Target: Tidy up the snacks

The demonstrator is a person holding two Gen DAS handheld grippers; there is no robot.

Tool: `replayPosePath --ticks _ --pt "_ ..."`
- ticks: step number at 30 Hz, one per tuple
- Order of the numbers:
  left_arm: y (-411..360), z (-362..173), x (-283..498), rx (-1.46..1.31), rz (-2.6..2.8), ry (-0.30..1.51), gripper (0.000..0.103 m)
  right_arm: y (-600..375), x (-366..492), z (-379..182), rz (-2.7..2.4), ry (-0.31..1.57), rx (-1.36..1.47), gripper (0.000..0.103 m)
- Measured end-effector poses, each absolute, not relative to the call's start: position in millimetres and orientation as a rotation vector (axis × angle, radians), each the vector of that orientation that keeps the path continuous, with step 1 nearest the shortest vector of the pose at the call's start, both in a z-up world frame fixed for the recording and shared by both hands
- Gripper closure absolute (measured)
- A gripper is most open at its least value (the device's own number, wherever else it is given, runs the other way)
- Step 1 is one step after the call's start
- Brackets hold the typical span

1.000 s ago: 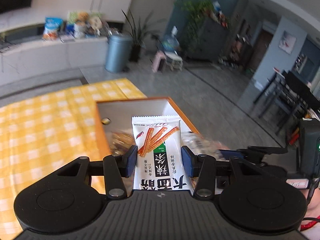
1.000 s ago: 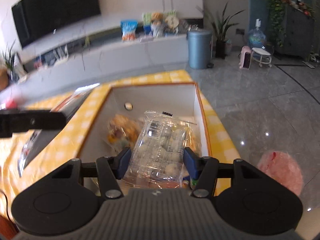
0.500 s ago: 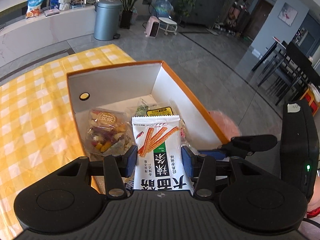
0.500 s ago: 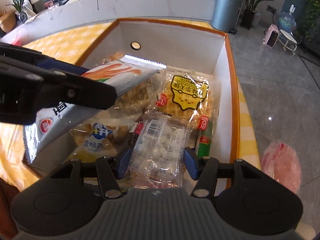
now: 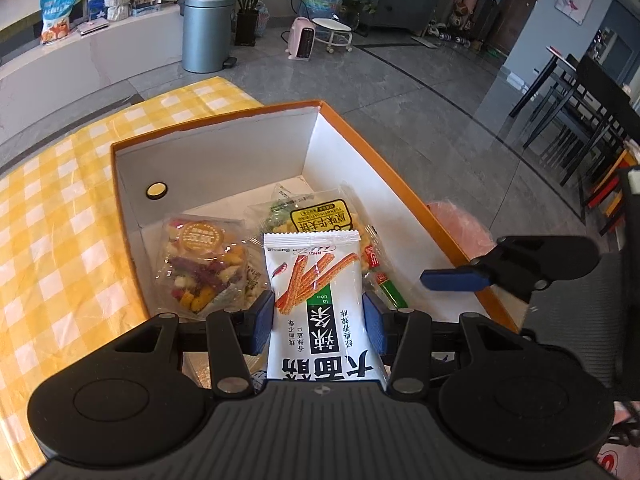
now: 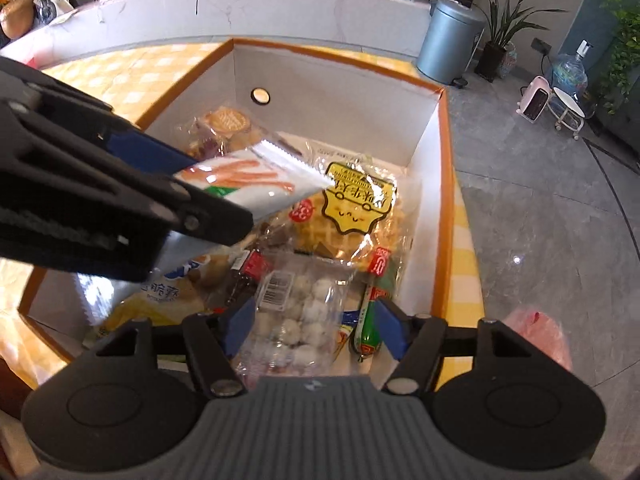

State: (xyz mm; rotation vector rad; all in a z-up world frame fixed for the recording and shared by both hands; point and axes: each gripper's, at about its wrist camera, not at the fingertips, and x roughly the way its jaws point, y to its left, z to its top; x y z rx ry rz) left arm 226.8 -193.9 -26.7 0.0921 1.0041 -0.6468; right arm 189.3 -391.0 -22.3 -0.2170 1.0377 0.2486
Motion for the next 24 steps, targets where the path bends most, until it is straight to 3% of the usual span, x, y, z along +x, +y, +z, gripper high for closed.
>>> replayPosePath --ticks 14,17,19,24 --pt "-220 -52 226 0.255 -0.522 1.117 0.047 -392 178 -15 0.249 1.019 -0.229 0.035" --pt "-219 -53 226 0.257 -0.517 1.119 0.04 -394 176 -16 0.255 1.027 -0.213 0.035" --pt "-217 -50 225 0.246 -0.518 1.114 0.029 -393 175 -15 0.256 1.028 -0.213 0.035" --pt "-208 -29 213 0.225 -0.542 1.053 0.027 -393 168 -10 0.247 1.021 -0.205 0.033"
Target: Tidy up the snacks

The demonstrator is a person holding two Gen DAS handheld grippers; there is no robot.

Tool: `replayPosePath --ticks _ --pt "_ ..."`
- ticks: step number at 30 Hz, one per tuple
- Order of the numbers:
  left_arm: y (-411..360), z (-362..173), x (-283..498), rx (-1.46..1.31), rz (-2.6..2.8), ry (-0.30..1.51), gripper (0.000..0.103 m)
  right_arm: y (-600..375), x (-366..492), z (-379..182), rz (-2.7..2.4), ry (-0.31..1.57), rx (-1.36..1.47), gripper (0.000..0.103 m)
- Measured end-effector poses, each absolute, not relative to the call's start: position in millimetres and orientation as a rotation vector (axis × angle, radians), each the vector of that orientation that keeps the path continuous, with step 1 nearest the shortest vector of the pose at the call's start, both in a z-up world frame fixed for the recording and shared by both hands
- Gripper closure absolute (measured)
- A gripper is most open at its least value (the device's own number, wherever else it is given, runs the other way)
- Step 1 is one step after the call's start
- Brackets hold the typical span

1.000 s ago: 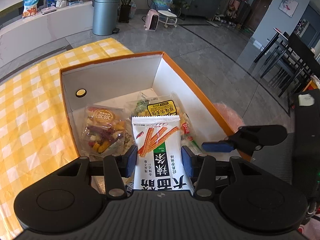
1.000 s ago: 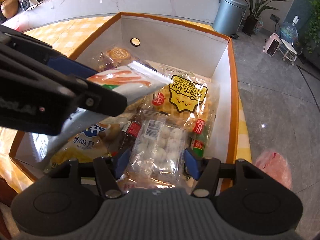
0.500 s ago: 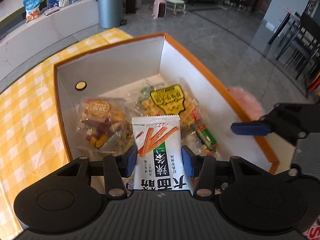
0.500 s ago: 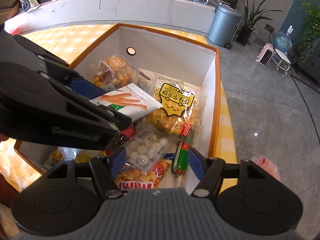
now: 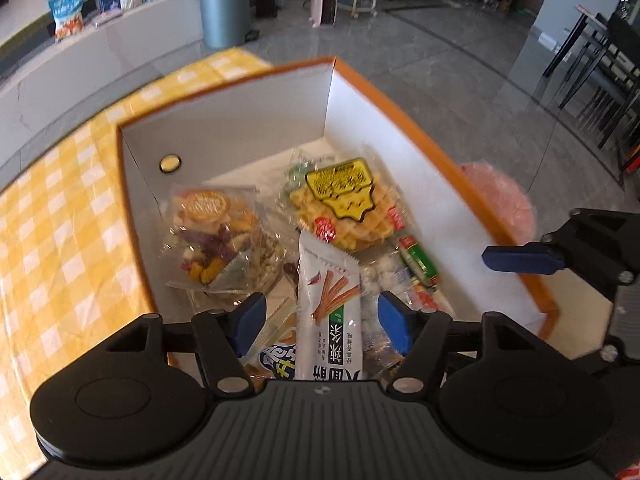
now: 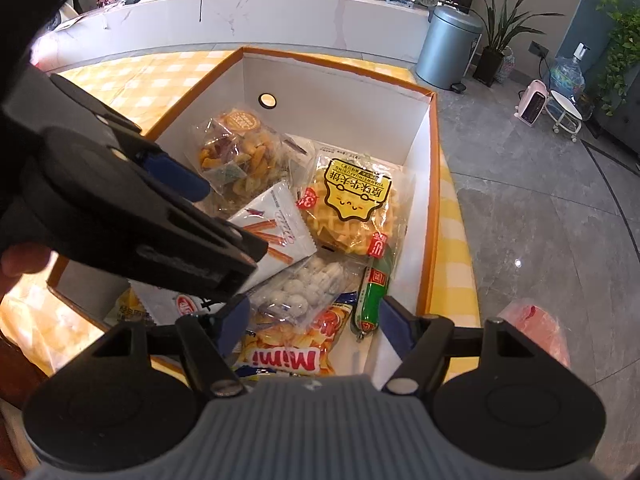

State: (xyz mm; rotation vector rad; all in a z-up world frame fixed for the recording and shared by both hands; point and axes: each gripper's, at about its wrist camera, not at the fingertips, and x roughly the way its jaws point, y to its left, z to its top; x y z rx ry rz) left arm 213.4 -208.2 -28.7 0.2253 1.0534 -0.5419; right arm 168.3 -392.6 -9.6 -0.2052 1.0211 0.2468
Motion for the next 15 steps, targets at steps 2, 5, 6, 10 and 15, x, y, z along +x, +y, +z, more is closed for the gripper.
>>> replayPosePath --ticks 2,5,6,10,15 --pt "-203 -14 206 0.224 -0.544 1.007 0.027 -393 165 -4 0.236 1.011 -0.2 0.032" --pt "-191 13 190 0.206 -0.538 0.911 0.027 -391 158 11 0.209 0.953 -0.189 0.031" --pt "-186 21 184 0.198 -0.533 0.876 0.027 -391 154 17 0.198 0.92 -0.18 0.031" --pt "-167 56 150 0.183 -0.504 0.702 0.026 -393 128 53 0.151 0.728 -0.109 0.022" --pt "-145 88 99 0.222 -0.381 0.47 0.023 -389 94 82 0.114 0.562 -0.017 0.015"
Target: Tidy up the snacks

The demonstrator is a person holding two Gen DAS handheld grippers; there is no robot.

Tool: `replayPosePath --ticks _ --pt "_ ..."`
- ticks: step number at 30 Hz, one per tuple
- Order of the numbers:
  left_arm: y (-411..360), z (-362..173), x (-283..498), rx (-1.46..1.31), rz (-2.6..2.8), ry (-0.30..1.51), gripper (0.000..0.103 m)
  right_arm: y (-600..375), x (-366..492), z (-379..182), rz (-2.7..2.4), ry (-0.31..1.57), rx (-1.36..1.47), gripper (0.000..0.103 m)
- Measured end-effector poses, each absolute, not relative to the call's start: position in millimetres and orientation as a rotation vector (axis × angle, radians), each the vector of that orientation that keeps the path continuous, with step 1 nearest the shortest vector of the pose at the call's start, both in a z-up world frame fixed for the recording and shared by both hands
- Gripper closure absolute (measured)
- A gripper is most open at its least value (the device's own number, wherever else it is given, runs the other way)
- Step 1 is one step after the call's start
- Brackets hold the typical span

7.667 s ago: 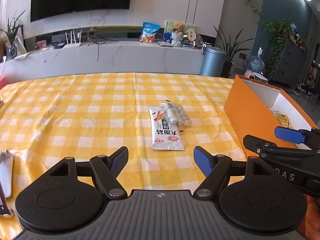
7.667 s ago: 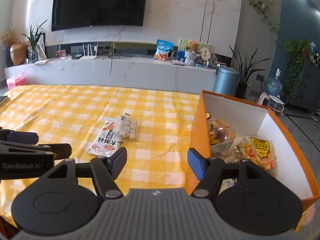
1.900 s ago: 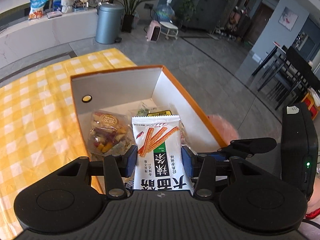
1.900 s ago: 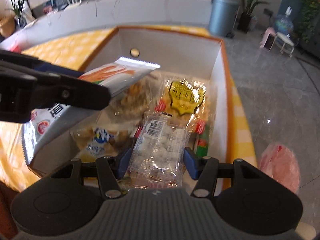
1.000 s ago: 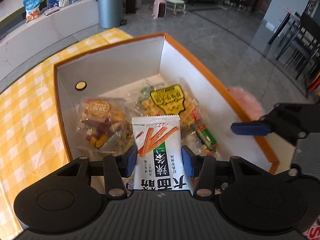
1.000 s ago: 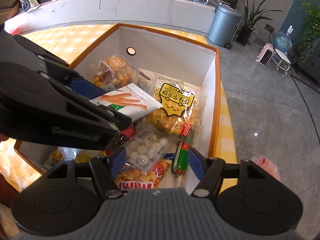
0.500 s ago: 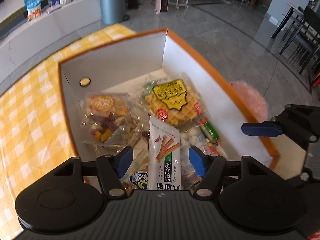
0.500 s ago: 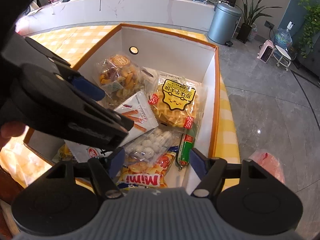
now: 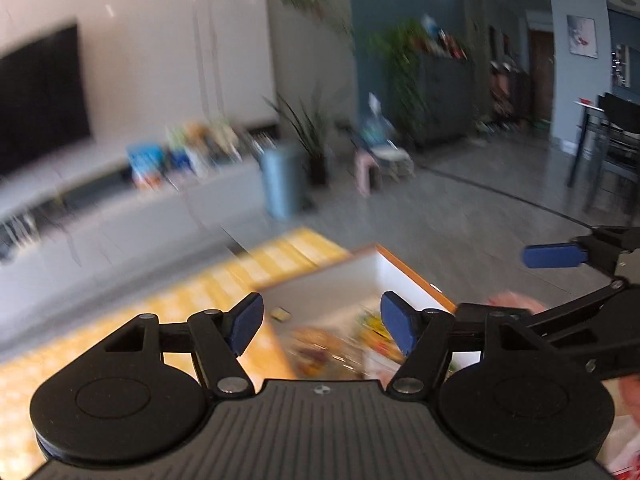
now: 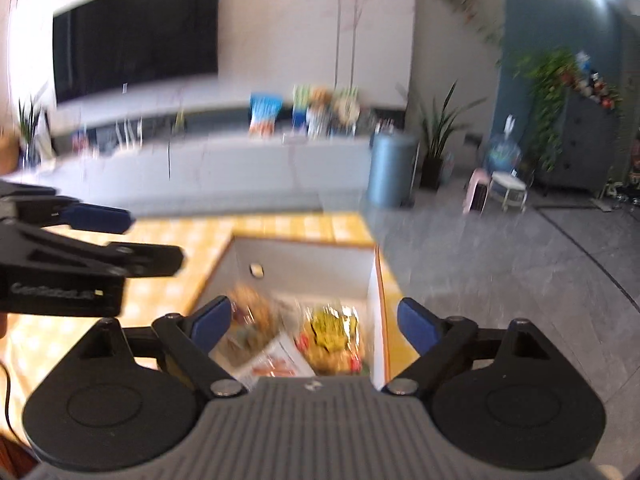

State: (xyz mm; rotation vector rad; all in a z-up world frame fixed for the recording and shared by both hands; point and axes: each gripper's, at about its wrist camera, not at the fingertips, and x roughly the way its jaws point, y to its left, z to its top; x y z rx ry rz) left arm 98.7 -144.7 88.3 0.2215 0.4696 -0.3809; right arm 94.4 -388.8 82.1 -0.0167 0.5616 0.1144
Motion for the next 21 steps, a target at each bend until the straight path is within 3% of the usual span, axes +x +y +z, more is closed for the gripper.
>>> replayPosePath --ticks 3,11,13,21 --pt "-129 99 73 0.212 -0.313 0.384 0.016 -380 75 89 0.099 0.508 0.001 0.013" --pt "-106 92 29 0.237 -0.157 0.262 0.014 -345 25 94 0.047 0.381 0.046 0.007" --pt "-100 86 24 0.218 -0.141 0.265 0.009 -338 16 92 0.052 0.366 0.055 0.006" --pt "-72 51 29 0.103 -0.103 0.415 0.009 -314 -6 68 0.055 0.407 0.037 0.005"
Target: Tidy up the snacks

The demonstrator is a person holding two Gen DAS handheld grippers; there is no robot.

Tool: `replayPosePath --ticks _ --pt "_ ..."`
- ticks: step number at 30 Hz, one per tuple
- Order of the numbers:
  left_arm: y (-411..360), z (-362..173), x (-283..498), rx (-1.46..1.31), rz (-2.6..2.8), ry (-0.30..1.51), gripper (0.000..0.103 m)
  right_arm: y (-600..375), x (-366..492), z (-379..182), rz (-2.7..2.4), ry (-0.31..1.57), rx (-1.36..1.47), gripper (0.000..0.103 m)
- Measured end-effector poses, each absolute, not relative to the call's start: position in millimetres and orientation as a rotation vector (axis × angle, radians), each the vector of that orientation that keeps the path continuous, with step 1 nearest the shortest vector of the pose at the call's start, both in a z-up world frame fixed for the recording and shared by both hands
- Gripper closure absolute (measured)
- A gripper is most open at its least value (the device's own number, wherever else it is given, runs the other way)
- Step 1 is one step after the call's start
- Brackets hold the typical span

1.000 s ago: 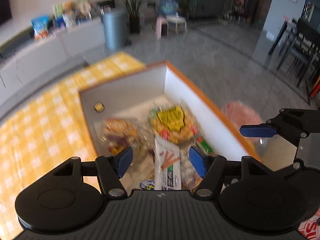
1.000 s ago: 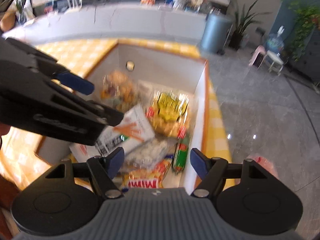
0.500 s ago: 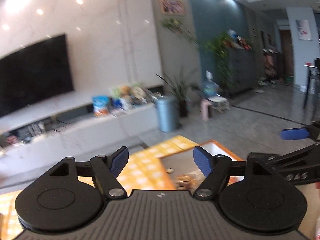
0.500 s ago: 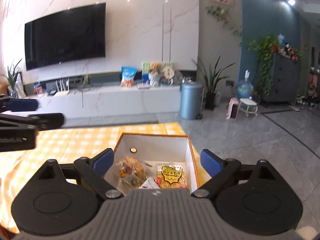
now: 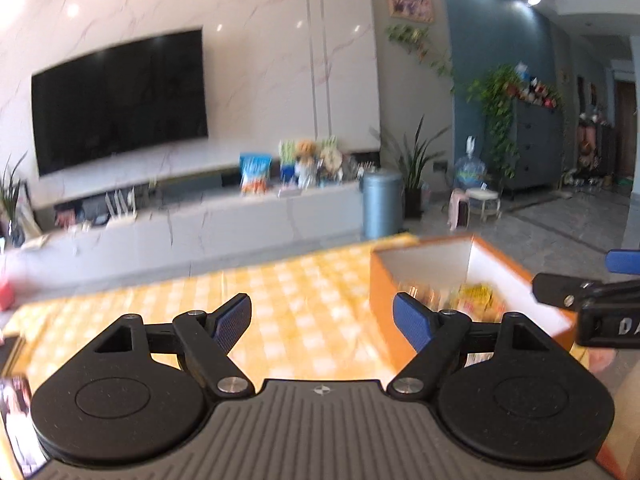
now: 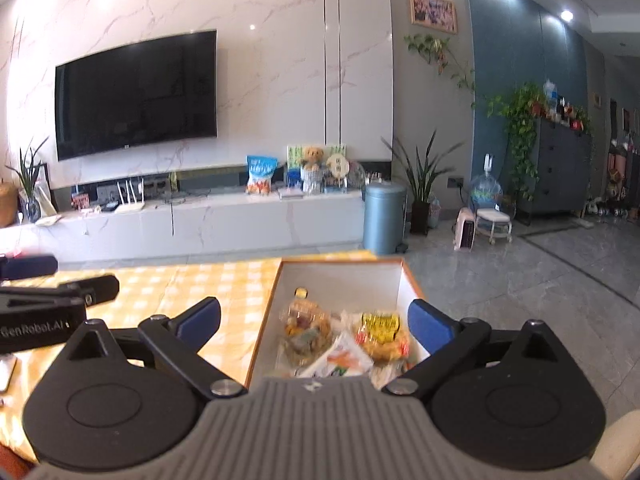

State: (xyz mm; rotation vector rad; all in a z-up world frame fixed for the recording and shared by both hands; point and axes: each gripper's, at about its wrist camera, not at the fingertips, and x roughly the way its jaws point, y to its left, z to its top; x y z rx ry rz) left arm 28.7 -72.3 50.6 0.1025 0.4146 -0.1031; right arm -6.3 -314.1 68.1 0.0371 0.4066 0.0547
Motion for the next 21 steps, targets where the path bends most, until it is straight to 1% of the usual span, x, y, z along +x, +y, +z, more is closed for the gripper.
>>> replayPosePath --ticks 9,15,21 --pt "-69 11 27 0.144 -0.145 0.561 0.009 -317 1 29 -0.031 0.611 0.037 0.005" --pt "-73 -8 29 0.127 -0.172 0.616 0.009 -318 6 12 -0.063 0.653 0.02 0.006" --pt "-75 -15 30 0.124 -0.176 0.637 0.009 -316 9 2 -0.066 0.683 0.002 0.006"
